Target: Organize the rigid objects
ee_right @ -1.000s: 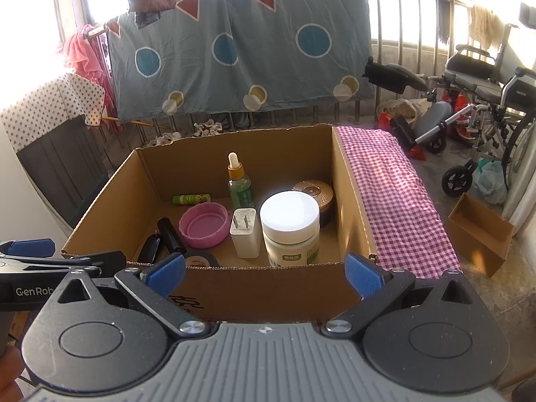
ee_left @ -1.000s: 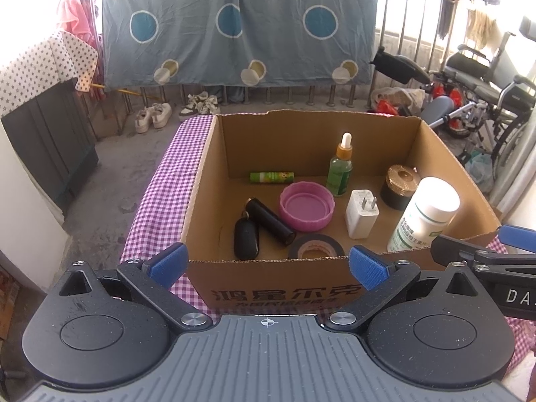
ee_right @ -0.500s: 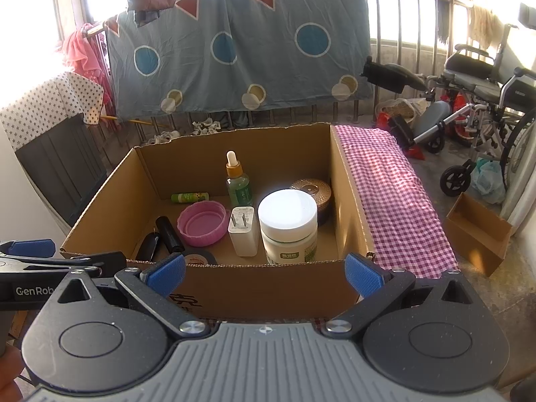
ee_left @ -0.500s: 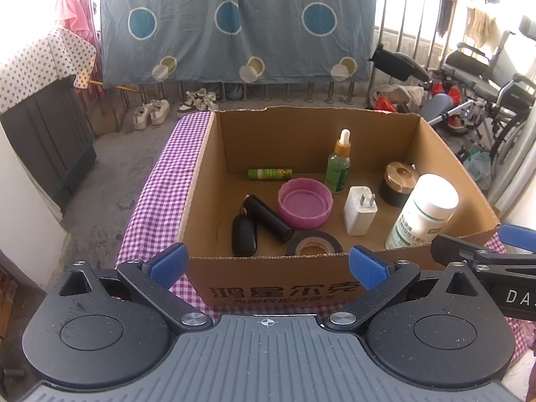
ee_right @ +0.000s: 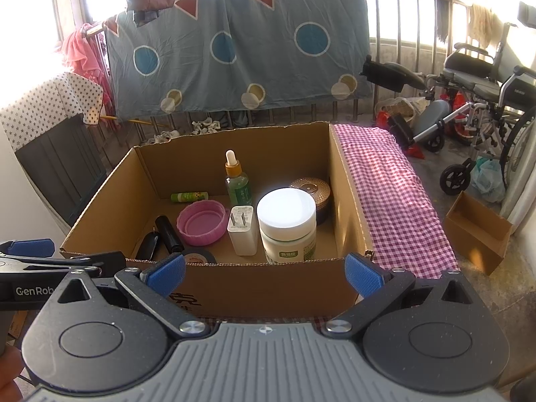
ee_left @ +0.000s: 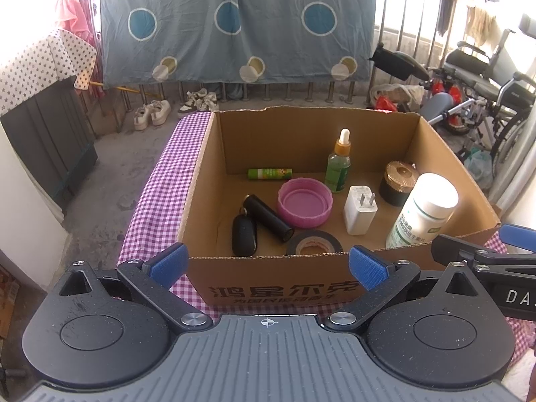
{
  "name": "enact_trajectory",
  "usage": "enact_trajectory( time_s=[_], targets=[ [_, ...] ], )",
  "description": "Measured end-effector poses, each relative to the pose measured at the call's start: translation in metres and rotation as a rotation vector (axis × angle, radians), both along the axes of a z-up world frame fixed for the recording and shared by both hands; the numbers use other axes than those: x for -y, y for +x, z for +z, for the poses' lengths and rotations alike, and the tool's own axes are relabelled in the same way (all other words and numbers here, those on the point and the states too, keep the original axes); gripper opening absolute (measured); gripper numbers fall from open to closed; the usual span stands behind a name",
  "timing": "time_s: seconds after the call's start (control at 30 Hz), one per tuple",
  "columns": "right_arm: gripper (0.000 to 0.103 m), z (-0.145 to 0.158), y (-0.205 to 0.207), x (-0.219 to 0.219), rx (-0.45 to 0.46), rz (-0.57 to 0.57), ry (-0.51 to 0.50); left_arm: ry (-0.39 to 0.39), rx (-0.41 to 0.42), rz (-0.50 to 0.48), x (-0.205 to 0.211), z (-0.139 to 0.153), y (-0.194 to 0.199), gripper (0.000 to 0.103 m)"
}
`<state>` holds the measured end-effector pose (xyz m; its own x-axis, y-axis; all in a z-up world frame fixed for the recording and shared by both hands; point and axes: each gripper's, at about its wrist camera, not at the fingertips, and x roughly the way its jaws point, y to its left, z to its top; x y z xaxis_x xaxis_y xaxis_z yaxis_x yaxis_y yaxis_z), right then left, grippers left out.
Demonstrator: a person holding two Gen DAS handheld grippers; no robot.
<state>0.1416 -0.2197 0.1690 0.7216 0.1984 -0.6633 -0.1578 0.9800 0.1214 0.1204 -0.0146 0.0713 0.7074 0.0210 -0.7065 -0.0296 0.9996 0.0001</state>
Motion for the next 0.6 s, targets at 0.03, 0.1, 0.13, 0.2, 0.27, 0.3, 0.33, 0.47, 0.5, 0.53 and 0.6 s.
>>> enact_trajectory(
  time_s=[0.03, 0.1, 0.13, 0.2, 0.27, 0.3, 0.33, 0.47, 0.5, 0.53, 0.6],
  targets=[
    [0.103, 0.0, 0.0003, -0.0001, -0.001, 0.0, 0.001, 0.0, 0.0, 0.0, 0.0001, 0.0, 0.0, 0.102],
    [0.103, 0.0001, 0.0001, 0.0, -0.002, 0.0, 0.001, 0.0, 0.0, 0.001, 0.0002, 0.0, 0.0, 0.102],
    [0.103, -0.0005, 0.0006, 0.0008, -0.002, 0.0, 0.001, 0.0, -0.001, 0.001, 0.0003, 0.0, 0.0, 0.102],
    [0.103, -0.001, 0.0009, 0.0016, -0.003, 0.0, 0.002, 0.0, 0.0, 0.0, 0.0003, 0.0001, 0.0, 0.102],
    [0.103, -0.001, 0.0006, 0.0027, -0.003, -0.001, 0.002, 0.001, -0.001, 0.001, 0.0005, -0.0003, -0.0006, 0.102],
    [0.103, -0.0009, 0.0006, 0.0027, -0.005, -0.002, 0.003, 0.0, -0.001, 0.001, 0.0005, -0.0002, -0.0004, 0.102],
    [0.103, -0.0009, 0.0006, 0.003, -0.005, -0.002, 0.002, 0.0, -0.002, 0.001, 0.0005, -0.0002, -0.0005, 0.102],
    [0.103, -0.001, 0.0009, 0.0028, -0.005, -0.002, 0.001, 0.001, -0.002, 0.001, 0.0005, -0.0002, -0.0008, 0.102],
    [0.103, -0.001, 0.001, 0.0028, -0.005, -0.002, 0.001, 0.001, -0.002, 0.002, 0.0007, -0.0002, -0.0008, 0.102],
    [0.103, -0.001, 0.0009, 0.003, -0.005, -0.002, 0.001, 0.001, -0.002, 0.002, 0.0006, -0.0002, -0.0007, 0.102],
    [0.103, -0.0009, 0.001, 0.0028, -0.005, -0.002, 0.0, 0.003, -0.001, 0.001, 0.0005, -0.0002, -0.0006, 0.102]
  ],
)
